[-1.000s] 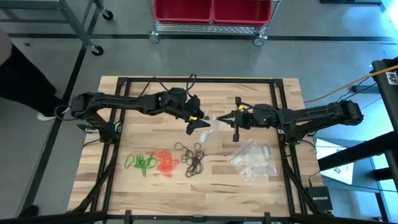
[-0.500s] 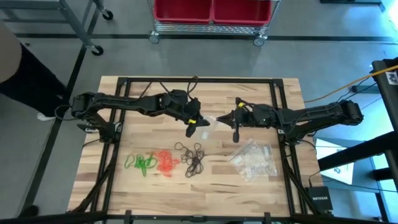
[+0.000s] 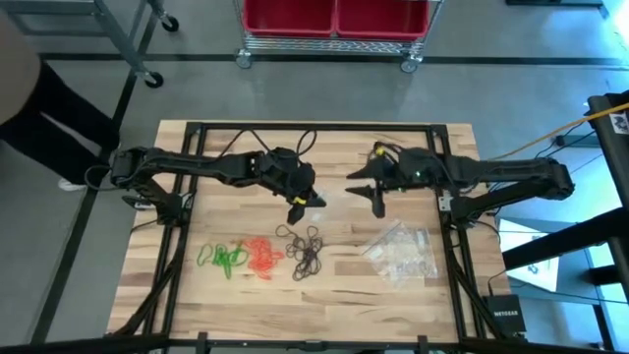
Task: Sort rubber bands
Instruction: Open the transparent zip bag
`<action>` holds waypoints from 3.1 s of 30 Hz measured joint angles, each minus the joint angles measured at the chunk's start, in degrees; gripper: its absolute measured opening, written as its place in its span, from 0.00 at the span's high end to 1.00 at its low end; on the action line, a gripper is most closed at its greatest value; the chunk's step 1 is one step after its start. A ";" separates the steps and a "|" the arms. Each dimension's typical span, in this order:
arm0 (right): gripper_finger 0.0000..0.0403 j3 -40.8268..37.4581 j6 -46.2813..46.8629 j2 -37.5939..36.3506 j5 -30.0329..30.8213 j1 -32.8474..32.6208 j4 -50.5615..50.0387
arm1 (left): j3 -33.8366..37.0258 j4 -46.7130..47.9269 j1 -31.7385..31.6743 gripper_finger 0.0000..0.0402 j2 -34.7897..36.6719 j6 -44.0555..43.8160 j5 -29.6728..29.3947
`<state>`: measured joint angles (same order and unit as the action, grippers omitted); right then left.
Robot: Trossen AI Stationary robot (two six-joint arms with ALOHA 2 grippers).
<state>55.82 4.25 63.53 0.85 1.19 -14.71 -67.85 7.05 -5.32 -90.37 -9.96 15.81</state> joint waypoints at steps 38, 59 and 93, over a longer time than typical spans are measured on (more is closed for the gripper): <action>1.00 14.05 -7.50 17.83 -12.40 3.30 -8.85 | 0.00 -0.25 0.25 0.94 1.10 -5.29 -1.68; 1.00 13.98 -10.19 17.20 -9.40 3.28 -9.47 | -0.04 -0.42 -2.30 0.71 6.86 -4.84 -6.82; 1.00 13.96 -9.86 17.20 -9.43 3.32 -7.81 | -0.04 -2.62 -2.17 0.97 5.57 0.38 -7.93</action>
<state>69.78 -5.61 80.73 -8.58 4.51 -22.52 -67.90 4.43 -7.49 -84.79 -9.58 7.88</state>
